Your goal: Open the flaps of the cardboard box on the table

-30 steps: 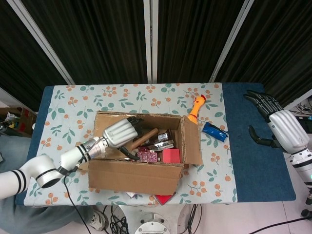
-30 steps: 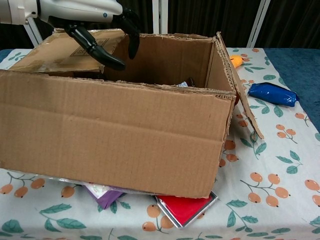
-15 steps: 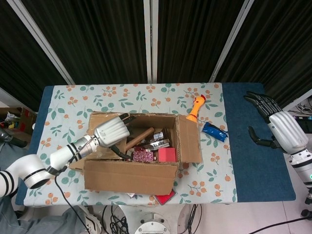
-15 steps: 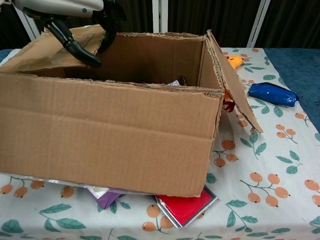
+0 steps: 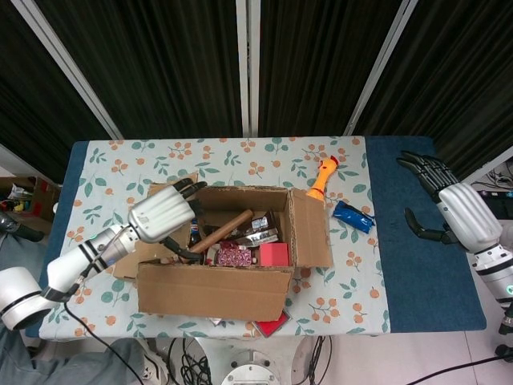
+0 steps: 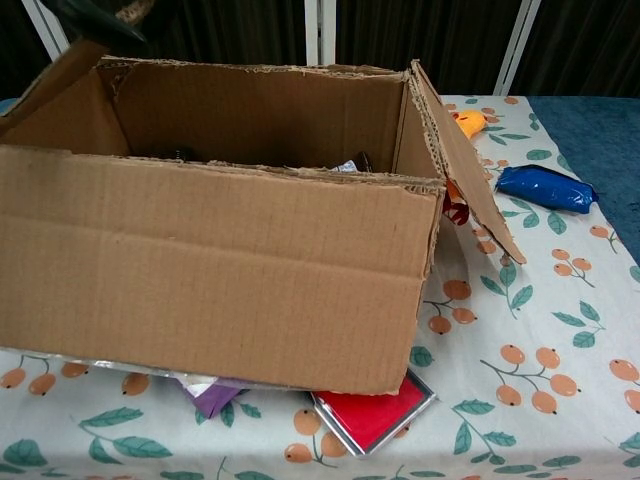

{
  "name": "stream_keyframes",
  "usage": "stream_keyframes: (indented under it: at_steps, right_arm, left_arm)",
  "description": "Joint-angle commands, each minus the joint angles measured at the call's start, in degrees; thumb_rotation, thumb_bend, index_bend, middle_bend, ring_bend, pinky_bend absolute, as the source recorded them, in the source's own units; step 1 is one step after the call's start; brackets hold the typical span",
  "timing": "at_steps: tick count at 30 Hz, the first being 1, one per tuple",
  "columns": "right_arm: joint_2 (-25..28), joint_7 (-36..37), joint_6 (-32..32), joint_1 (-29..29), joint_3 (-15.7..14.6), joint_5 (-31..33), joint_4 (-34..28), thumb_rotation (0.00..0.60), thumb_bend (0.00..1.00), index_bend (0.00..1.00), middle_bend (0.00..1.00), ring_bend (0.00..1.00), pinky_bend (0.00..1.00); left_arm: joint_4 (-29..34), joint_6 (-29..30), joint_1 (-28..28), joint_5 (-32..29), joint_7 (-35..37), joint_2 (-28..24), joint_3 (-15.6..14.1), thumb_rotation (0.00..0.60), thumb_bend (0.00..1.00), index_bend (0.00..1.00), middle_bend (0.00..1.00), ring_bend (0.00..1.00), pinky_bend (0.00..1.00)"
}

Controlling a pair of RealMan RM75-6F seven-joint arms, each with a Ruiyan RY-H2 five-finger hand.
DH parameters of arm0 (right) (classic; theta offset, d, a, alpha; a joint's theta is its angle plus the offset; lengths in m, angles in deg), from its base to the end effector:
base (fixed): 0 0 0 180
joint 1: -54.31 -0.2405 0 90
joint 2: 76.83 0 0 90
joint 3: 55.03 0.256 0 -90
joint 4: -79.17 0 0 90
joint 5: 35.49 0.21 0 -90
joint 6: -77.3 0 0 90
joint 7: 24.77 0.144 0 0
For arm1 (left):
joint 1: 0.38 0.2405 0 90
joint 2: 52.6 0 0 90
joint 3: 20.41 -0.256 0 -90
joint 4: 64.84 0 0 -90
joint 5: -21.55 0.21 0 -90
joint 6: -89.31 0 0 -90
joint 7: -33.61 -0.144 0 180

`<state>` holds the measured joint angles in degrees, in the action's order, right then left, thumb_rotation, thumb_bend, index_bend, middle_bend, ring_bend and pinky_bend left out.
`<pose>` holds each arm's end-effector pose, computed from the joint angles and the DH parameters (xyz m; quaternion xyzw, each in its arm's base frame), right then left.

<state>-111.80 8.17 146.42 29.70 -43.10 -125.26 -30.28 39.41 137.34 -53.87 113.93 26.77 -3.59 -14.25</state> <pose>-0.1713 -0.2793 0.2571 0.6475 -0.4089 0.5216 0.3762 -0.0785 0.3381 0.1428 -0.8750 -0.0916 -0.3320 0.3401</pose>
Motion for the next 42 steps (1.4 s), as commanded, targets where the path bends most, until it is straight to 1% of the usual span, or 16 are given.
stream_keyframes:
  at_steps: [1,7,12,17,23,26,29,30,32,34,36,38,40,42]
  right_arm:
    - [0.09,0.15,-0.02,-0.08,-0.04,-0.29,-0.21,0.6,0.48,0.0,0.0,0.0,0.0]
    - [0.33,-0.53,-0.44,-0.24,-0.19,-0.54,-0.66,0.6,0.48,0.0,0.0,0.0,0.0]
    - [0.44,-0.59,-0.05,-0.08,-0.23,-0.72,-1.06,0.6,0.48,0.0,0.0,0.0,0.0]
    - [0.24,-0.55,-0.08,-0.02,-0.36,-0.6,-1.09,0.6,0.48,0.0,0.0,0.0,0.0]
    - [-0.35,-0.45,-0.12,-0.06,-0.54,-0.75,-0.74,0.6,0.48,0.0,0.0,0.0,0.0]
    - [-0.49,-0.21,0.04,0.05,-0.65,-0.81,-0.59,0.6,0.48,0.0,0.0,0.0,0.0]
    - [-0.46,0.44,0.31,0.27,-0.76,-0.81,-0.42,0.6,0.48,0.0,0.0,0.0,0.0]
    - [-0.43,0.78,0.47,0.39,-0.83,-0.85,-0.34,0.6,0.48,0.0,0.0,0.0,0.0]
    - [-0.37,1.3,0.73,0.61,-0.95,-0.99,-0.18,0.6,0.48,0.0,0.0,0.0,0.0]
    - [-0.39,1.78,1.04,0.82,-1.08,-1.17,0.02,0.6,0.48,0.0,0.0,0.0,0.0]
    - [-0.53,2.05,1.22,0.96,-1.21,-1.25,0.14,0.6,0.48,0.0,0.0,0.0,0.0]
    - [-0.61,2.18,1.28,1.05,-1.37,-1.51,0.14,0.6,0.48,0.0,0.0,0.0,0.0]
    - [-0.6,2.09,1.59,1.24,-1.51,-1.82,0.05,0.6,0.48,0.0,0.0,0.0,0.0]
    - [-0.46,1.95,2.39,1.76,-1.73,-2.19,-0.03,0.6,0.48,0.0,0.0,0.0,0.0]
  left_arm:
    - [1.11,2.63,2.09,0.65,0.47,-2.59,0.07,0.075,0.0,0.52,0.44,0.1,0.2]
    - [1.64,6.66,5.73,1.11,2.08,-5.84,-0.35,0.073,0.0,0.52,0.44,0.1,0.2]
    - [0.37,10.2,9.36,1.3,2.79,-7.54,-1.11,0.074,0.0,0.52,0.44,0.1,0.2]
    - [-1.4,12.67,12.74,0.71,3.5,-8.61,-1.96,0.073,0.0,0.52,0.44,0.1,0.2]
    - [-3.77,15.89,17.28,-1.46,7.58,-8.51,-2.87,0.073,0.0,0.52,0.44,0.1,0.2]
    - [-4.51,18.88,19.86,-3.88,14.66,-7.99,-2.37,0.072,0.0,0.52,0.43,0.1,0.2]
    - [-5.73,22.94,22.71,-5.86,26.15,-6.94,-1.43,0.022,0.0,0.52,0.42,0.1,0.2]
    - [-6.57,24.74,23.93,-6.44,31.02,-6.25,-1.05,0.015,0.0,0.52,0.41,0.1,0.2]
    - [-8.02,27.03,25.59,-6.83,37.55,-5.15,-0.69,0.001,0.0,0.5,0.38,0.1,0.2]
    - [-9.65,29.01,27.19,-6.78,43.69,-3.75,-0.56,0.0,0.0,0.46,0.34,0.1,0.2]
    - [-11.48,30.06,28.37,-6.5,47.89,-2.14,-0.76,0.0,0.0,0.41,0.31,0.1,0.2]
    - [-13.3,30.31,29.17,-6.38,50.11,-0.59,-1.05,0.0,0.0,0.37,0.29,0.1,0.2]
    - [-14.47,30.85,29.84,-6.35,51.13,0.57,-1.11,0.0,0.0,0.34,0.27,0.1,0.2]
    - [-15.55,32.27,30.89,-6.36,51.02,1.81,-1.04,0.002,0.0,0.34,0.26,0.1,0.2]
